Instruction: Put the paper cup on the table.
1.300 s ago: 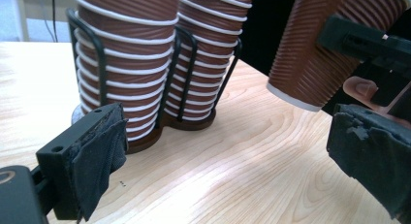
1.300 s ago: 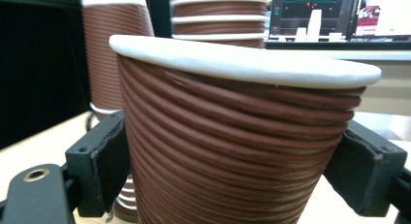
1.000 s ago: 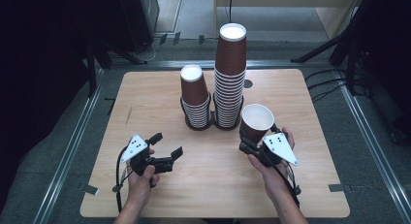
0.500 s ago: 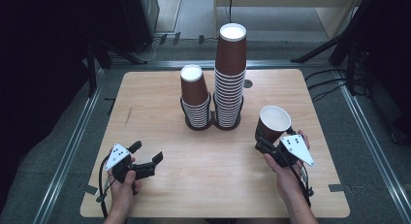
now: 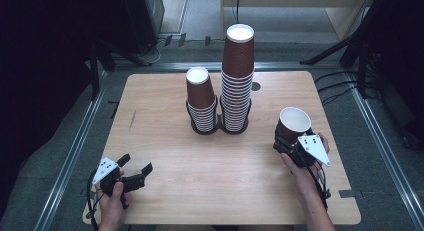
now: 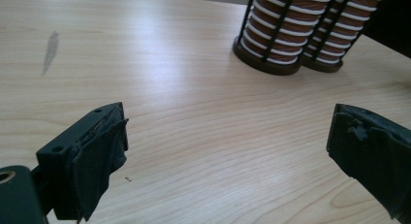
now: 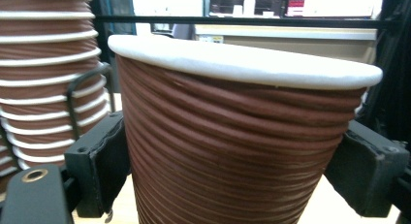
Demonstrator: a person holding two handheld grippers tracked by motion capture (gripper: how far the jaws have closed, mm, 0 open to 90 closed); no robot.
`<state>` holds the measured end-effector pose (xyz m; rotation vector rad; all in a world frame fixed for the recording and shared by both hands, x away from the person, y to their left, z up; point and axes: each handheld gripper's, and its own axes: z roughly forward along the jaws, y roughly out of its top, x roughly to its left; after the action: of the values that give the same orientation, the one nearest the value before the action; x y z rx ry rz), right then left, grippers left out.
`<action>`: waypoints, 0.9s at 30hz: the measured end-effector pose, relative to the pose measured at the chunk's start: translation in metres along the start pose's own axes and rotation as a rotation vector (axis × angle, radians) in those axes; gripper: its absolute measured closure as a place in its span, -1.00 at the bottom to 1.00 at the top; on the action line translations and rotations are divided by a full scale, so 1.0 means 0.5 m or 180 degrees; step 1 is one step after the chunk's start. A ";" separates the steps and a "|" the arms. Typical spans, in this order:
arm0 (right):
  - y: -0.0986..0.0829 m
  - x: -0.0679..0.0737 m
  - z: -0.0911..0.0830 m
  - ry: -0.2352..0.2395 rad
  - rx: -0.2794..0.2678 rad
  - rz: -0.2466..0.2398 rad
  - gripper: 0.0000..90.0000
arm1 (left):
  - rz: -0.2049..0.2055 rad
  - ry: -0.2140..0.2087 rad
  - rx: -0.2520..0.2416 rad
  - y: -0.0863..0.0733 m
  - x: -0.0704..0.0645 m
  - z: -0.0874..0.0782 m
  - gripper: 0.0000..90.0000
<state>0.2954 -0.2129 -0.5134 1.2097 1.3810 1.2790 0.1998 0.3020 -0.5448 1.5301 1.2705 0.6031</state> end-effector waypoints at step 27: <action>-0.048 -0.036 0.045 -0.0200 0.0398 -0.0085 -0.72 | -0.0105 -0.0008 -0.0001 -0.005 0.031 0.003 -0.97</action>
<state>0.3182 -0.2274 -0.5395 1.3005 1.4442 1.1408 0.2050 0.3154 -0.5510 1.5062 1.2911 0.5799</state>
